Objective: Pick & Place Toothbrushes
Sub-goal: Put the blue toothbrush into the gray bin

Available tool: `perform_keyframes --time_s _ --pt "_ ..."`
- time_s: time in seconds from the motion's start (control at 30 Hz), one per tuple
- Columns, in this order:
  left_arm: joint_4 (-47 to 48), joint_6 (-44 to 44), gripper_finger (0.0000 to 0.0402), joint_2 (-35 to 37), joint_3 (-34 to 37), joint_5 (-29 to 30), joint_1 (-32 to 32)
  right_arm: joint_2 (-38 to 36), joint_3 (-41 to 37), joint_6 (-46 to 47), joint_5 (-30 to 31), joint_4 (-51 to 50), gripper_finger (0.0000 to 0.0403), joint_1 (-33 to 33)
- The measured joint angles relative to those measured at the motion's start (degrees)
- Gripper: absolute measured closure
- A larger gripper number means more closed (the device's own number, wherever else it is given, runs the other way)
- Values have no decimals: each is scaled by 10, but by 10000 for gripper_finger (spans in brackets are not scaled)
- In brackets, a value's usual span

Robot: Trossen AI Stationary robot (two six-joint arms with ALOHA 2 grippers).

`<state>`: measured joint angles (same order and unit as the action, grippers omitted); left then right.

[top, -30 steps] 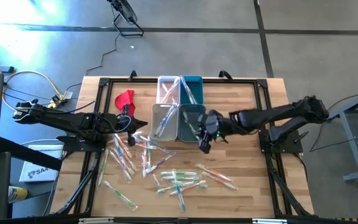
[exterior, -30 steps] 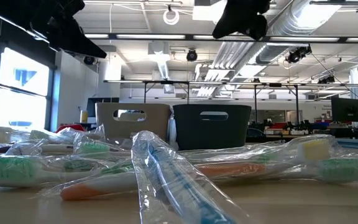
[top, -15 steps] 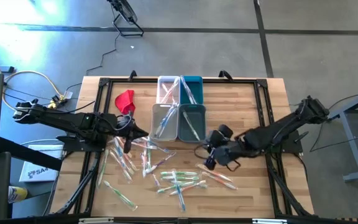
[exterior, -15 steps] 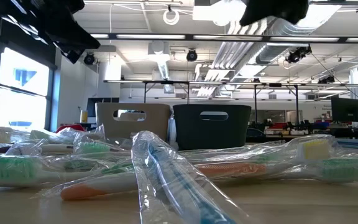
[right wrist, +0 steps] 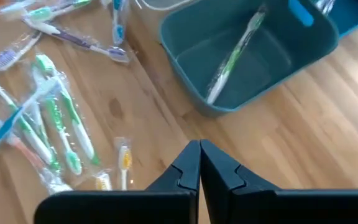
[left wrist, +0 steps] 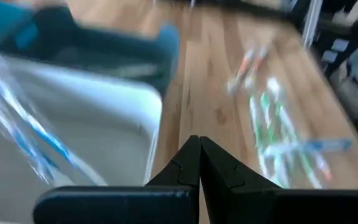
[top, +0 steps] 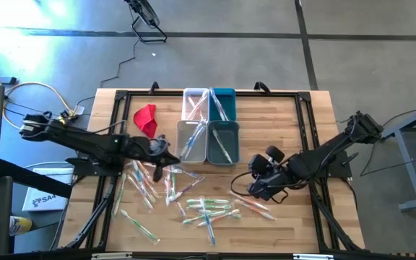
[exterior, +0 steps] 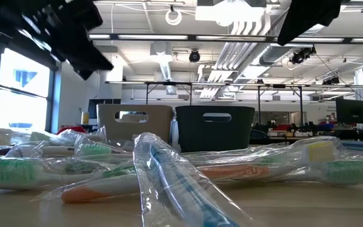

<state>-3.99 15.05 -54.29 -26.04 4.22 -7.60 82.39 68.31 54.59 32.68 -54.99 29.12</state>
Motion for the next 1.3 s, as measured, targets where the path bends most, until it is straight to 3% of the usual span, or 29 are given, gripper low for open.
perform_keyframes --time_s 0.2,0.37,0.6,0.77,0.97,1.07,1.3 --pt "-65 14 402 -103 0 -48 0 -22 -61 -45 -23 72 401 -26" --pt "-120 8 402 -148 -3 -99 0 -63 -183 -138 -87 283 401 -60" --pt "-152 -9 402 -149 -6 -116 -10 -147 -379 -254 -145 614 401 -104" --pt "-58 -66 402 -157 -71 -84 -46 -193 -515 -313 -180 887 401 -120" --pt "59 -181 402 -185 -169 -66 -75 -197 -642 -339 -183 1151 401 -120" --pt "93 -225 402 -210 -206 -66 -83 -196 -679 -339 -179 1225 401 -120" --pt "154 -271 402 -299 -296 -82 -83 -192 -679 -339 -177 1234 401 -120"
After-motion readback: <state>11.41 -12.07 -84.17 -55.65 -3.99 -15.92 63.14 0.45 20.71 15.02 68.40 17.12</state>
